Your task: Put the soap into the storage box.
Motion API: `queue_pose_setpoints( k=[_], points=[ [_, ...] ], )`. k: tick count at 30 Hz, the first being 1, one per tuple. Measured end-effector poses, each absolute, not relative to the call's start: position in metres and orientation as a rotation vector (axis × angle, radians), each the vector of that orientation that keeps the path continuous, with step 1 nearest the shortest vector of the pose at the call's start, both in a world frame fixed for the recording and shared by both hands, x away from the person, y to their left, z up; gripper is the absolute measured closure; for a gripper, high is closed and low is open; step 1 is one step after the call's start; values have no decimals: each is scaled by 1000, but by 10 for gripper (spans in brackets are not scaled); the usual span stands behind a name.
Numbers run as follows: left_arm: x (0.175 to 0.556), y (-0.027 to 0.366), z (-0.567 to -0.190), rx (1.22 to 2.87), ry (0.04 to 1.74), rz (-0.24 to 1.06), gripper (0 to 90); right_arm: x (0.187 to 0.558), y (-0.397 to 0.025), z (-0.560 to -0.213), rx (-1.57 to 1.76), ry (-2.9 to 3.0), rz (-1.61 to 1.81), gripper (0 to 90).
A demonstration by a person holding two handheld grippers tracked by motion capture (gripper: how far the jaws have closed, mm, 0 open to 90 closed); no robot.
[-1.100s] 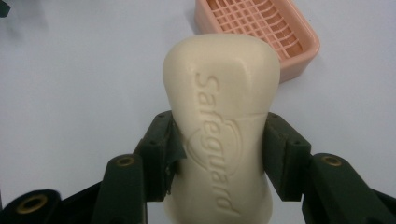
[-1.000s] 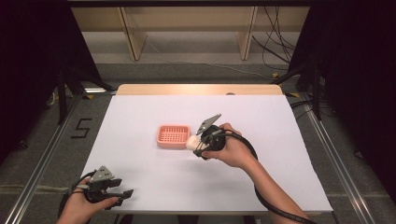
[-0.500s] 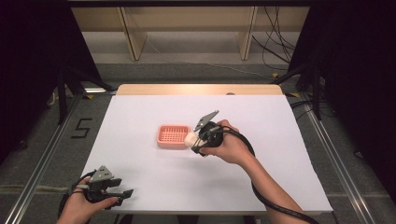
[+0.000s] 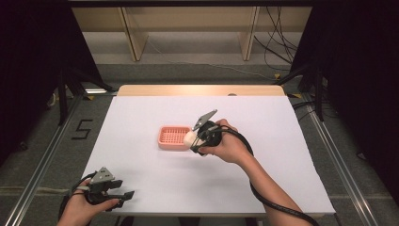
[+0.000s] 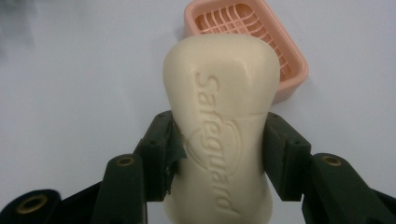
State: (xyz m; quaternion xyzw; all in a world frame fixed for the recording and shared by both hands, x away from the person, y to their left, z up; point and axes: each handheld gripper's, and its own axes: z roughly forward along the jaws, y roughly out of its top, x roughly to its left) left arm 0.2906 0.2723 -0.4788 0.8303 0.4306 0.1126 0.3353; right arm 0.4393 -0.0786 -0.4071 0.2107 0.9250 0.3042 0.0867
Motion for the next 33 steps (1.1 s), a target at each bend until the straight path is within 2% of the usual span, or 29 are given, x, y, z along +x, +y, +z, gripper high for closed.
queue_pose_setpoints(
  k=[33],
  points=[
    [291, 272, -478, 2162, 1122, 293, 342, 458, -65, -406, 612, 2744, 907, 505]
  ],
)
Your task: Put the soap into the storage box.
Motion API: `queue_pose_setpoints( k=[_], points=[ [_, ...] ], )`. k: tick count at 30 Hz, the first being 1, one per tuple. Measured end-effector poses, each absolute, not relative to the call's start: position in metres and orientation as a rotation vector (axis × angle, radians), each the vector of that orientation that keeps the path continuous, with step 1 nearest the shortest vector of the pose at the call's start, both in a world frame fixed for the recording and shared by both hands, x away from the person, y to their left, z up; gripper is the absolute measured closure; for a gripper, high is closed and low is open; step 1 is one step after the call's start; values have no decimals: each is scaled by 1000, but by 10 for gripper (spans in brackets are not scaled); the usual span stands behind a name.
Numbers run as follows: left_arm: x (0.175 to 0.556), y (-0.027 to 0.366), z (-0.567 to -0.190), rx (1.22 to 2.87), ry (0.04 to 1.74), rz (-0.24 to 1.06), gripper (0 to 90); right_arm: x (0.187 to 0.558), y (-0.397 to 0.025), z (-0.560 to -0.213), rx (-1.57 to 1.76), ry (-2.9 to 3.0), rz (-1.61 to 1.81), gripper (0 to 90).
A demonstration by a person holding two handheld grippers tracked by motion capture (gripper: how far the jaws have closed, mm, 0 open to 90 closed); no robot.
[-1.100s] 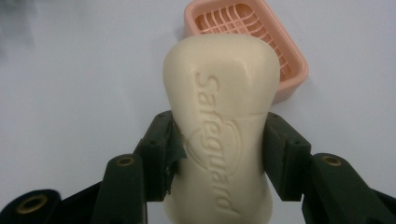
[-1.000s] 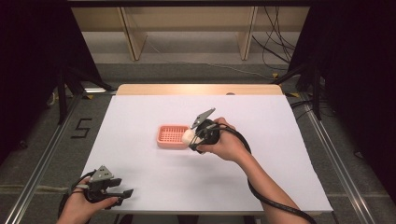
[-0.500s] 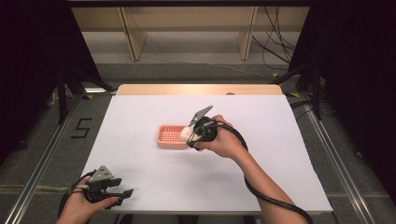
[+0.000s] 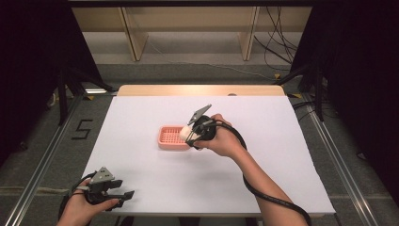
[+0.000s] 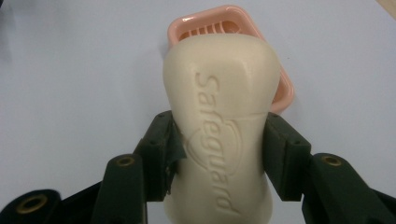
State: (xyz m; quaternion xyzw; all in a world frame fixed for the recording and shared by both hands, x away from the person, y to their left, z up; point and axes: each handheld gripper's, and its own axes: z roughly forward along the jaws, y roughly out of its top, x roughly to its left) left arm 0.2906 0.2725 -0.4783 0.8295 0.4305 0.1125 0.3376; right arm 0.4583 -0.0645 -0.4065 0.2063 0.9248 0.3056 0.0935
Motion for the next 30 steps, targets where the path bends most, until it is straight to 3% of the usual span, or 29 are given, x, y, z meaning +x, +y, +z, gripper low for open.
queue_pose_setpoints(
  k=[30],
  points=[
    [291, 273, -478, 2153, 1121, 293, 342, 471, -44, -410, 591, 2746, 916, 505]
  ],
)
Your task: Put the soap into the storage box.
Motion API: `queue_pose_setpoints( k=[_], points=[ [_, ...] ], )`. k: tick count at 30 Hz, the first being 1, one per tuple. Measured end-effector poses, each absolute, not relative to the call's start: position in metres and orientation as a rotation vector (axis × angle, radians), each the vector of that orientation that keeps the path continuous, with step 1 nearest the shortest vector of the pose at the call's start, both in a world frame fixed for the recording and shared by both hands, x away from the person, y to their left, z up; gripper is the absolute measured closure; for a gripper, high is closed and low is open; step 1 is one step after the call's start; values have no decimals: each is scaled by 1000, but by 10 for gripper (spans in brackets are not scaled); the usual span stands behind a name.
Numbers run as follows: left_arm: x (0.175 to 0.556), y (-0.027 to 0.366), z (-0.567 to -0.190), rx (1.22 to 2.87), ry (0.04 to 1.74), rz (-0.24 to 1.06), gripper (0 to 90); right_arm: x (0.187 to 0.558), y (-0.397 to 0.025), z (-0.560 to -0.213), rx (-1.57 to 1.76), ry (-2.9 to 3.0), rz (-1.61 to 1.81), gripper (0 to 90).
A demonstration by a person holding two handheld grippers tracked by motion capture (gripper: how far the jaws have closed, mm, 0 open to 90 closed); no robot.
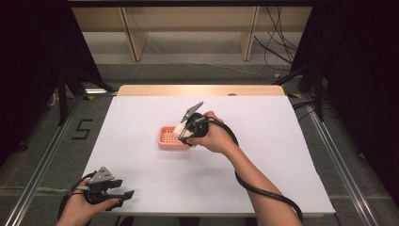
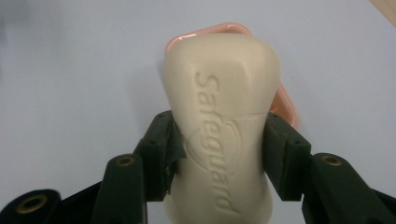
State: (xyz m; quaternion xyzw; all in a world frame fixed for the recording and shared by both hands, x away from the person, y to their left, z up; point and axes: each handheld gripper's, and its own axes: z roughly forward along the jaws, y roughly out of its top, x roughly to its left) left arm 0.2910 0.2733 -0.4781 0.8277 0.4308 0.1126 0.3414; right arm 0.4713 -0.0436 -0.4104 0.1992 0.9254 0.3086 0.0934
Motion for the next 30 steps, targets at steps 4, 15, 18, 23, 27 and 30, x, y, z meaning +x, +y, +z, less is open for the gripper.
queue_pose_setpoints(
  k=[4, 15, 18, 23, 27, 30],
  points=[
    [291, 274, -478, 2156, 1112, 283, 342, 472, -42, -411, 590, 2755, 908, 505],
    [292, 274, -478, 2160, 1118, 297, 342, 477, -37, -411, 577, 2756, 904, 505],
    [292, 275, -477, 2161, 1117, 297, 342, 478, -36, -411, 576, 2759, 902, 505],
    [291, 274, -477, 2158, 1117, 294, 342, 479, -34, -412, 575, 2752, 912, 505],
    [291, 275, -477, 2152, 1113, 292, 342, 480, -33, -414, 573, 2749, 913, 505],
    [291, 275, -477, 2150, 1113, 294, 342, 481, -32, -413, 579, 2755, 909, 505]
  ],
)
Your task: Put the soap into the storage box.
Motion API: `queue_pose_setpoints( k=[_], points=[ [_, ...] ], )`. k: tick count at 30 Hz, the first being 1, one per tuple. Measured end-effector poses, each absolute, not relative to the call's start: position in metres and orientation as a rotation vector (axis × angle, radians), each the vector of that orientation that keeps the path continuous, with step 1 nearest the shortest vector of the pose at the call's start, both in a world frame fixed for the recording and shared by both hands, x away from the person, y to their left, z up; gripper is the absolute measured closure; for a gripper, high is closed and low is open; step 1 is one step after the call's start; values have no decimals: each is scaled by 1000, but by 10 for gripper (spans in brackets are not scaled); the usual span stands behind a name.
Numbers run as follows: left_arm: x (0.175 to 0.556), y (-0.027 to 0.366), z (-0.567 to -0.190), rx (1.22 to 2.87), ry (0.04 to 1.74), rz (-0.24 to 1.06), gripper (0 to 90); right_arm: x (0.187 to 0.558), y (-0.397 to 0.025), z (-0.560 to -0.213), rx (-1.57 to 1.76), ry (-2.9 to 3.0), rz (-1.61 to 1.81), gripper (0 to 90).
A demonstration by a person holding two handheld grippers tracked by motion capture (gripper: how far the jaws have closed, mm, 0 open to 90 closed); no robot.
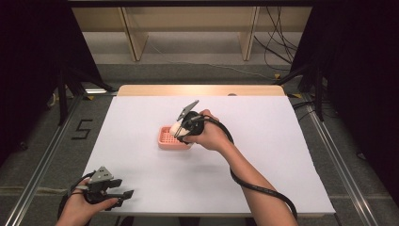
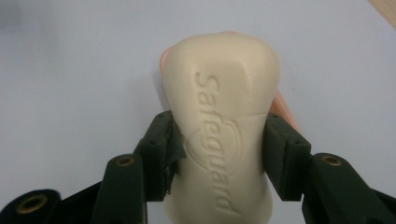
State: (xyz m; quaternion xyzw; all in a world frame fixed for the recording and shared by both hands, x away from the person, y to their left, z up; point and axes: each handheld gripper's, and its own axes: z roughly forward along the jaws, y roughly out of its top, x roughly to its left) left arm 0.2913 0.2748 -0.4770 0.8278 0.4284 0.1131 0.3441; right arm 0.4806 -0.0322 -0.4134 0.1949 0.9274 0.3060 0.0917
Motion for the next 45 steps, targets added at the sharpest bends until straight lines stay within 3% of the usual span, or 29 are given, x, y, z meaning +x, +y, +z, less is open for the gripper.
queue_pose_setpoints(
  k=[45],
  points=[
    [292, 275, -476, 2158, 1110, 293, 342, 496, -15, -421, 548, 2770, 883, 505]
  ],
)
